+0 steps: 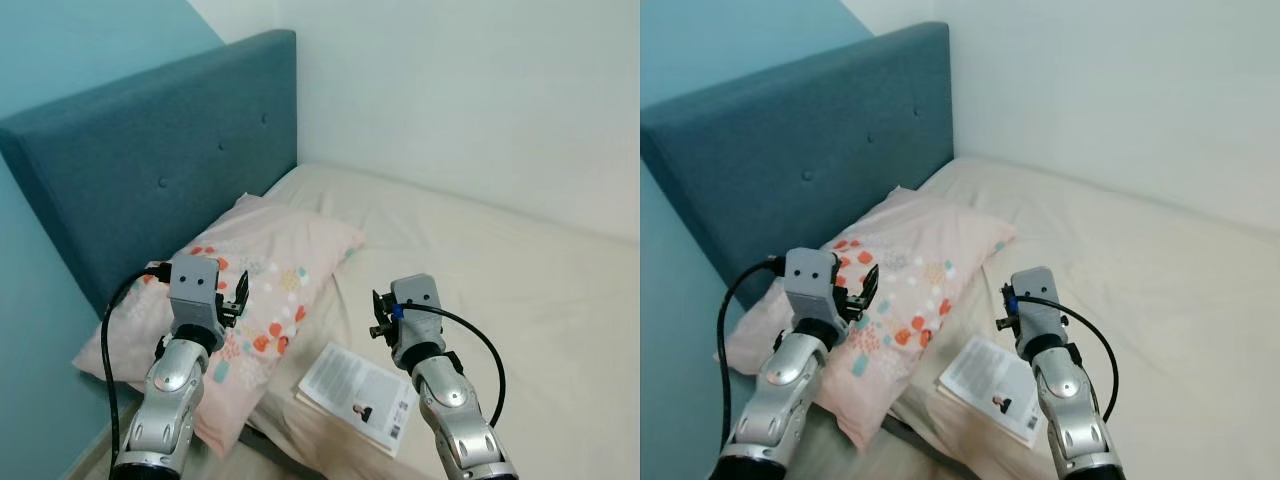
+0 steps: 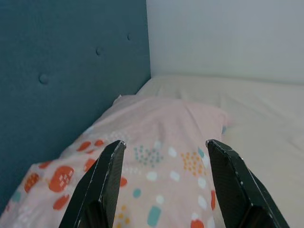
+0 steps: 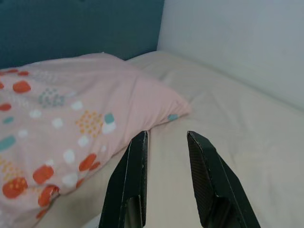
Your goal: Clean up the room
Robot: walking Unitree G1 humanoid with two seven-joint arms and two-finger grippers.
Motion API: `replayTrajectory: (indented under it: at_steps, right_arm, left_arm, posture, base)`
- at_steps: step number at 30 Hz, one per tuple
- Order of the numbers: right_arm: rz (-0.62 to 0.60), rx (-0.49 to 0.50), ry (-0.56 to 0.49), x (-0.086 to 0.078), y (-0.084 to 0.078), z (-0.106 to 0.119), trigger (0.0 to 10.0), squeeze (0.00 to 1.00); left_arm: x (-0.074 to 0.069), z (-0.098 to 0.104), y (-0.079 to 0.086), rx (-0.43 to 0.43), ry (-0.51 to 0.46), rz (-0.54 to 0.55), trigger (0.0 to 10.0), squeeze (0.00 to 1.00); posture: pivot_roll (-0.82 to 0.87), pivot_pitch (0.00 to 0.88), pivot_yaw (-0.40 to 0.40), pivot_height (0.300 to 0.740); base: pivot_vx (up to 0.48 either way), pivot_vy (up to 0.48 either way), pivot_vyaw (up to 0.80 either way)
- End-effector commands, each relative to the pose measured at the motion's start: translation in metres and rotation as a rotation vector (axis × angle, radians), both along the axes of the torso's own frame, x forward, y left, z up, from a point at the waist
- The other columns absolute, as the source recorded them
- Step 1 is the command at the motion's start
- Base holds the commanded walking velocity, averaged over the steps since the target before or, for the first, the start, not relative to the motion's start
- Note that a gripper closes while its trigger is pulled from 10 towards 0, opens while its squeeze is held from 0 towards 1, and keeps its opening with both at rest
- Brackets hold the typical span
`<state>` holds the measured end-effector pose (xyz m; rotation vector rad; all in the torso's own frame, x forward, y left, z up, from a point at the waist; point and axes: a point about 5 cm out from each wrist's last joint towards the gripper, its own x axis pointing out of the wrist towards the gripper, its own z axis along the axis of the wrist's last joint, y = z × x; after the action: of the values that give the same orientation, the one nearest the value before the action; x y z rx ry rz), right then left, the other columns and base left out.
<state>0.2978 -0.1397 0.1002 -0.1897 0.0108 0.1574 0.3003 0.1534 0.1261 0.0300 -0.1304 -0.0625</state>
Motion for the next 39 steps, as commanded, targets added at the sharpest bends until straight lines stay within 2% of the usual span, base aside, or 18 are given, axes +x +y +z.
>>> replayTrajectory:
  at_steps: [1,6,14,24,36,38,39]
  right_arm:
    - [-0.013,-0.005,-0.015,0.000,-0.002,0.002,10.0,0.00]
    - [-0.019,-0.004,-0.013,0.001,-0.002,0.001,10.0,0.00]
    - [-0.028,-0.063,-0.008,0.006,-0.001,-0.001,10.0,0.00]
    - [-0.043,-0.005,0.055,0.007,-0.003,-0.009,10.0,0.00]
    - [-0.048,0.020,0.057,0.009,-0.007,-0.008,10.0,0.00]
    - [-0.049,0.023,0.061,0.008,-0.008,-0.008,10.0,0.00]
    - [-0.052,0.024,0.067,0.006,-0.011,-0.009,10.0,0.00]
  left_arm:
    - [-0.001,-0.004,-0.001,-0.005,0.014,0.004,10.0,0.00]
    - [0.000,-0.004,0.002,0.002,0.017,0.011,10.0,0.00]
    - [0.002,-0.002,0.000,0.017,0.010,0.005,10.0,0.00]
    - [0.003,0.001,-0.005,0.010,-0.002,-0.013,10.0,0.00]
    - [0.002,-0.006,-0.008,0.000,0.044,-0.042,10.0,0.00]
    - [0.002,-0.007,-0.008,-0.007,0.051,-0.034,10.0,0.00]
    - [0.002,-0.010,-0.006,-0.043,0.078,-0.010,10.0,0.00]
  posture:
    - [0.07,0.000,-0.043,0.710]
    - [0.08,0.000,-0.049,0.725]
    - [0.10,0.000,-0.051,0.725]
    - [0.11,0.000,-0.065,0.725]
    - [0.09,0.000,-0.047,0.725]
    - [0.08,0.000,-0.046,0.725]
    - [0.08,0.000,-0.042,0.725]
  base:
    - [0.000,0.000,0.00]
    - [0.000,0.000,0.00]
    - [0.000,0.000,0.00]
    - [0.000,0.000,0.00]
    - [0.000,0.000,-0.80]
    - [0.000,0.000,-0.80]
    - [0.000,0.000,-0.80]
